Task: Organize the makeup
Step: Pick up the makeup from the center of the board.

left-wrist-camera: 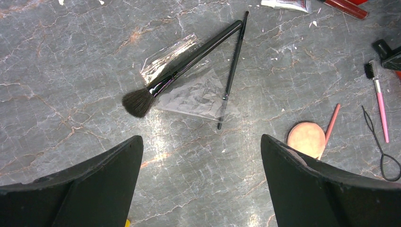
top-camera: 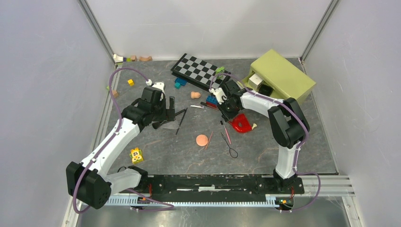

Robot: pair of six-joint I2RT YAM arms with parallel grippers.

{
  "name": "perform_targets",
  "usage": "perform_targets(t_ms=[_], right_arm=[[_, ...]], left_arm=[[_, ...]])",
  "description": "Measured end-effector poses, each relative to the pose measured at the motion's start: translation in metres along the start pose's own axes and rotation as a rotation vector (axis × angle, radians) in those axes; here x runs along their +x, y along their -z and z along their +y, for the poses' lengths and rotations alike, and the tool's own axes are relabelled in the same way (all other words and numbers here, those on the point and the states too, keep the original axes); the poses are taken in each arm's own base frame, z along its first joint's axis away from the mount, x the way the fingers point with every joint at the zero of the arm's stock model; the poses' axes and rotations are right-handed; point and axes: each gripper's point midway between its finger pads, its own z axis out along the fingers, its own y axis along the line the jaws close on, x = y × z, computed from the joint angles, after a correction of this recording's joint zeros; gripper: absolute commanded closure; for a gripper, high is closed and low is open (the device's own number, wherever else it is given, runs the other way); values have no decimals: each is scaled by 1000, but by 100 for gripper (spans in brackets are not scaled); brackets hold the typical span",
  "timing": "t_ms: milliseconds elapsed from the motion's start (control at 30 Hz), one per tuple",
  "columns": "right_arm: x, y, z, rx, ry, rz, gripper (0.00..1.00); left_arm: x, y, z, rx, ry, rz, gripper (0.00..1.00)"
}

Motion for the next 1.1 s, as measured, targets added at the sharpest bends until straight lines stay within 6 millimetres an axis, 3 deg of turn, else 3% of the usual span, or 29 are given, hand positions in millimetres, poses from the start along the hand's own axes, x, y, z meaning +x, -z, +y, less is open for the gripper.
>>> perform_targets(t_ms=[367, 633, 967, 1100], right_arm=[[-9, 7, 26, -120, -37, -64, 83], [-30, 40, 28, -116, -20, -157, 83], [-66, 80, 14, -56, 14, -245, 83], [-79, 97, -4, -20, 2, -276, 83]], left_arm=[[0, 0, 0, 0, 0, 0, 0], [0, 0, 0, 1, 0, 0, 0], [0, 0, 0, 2, 0, 1, 0], [0, 0, 0, 2, 0, 1, 0]])
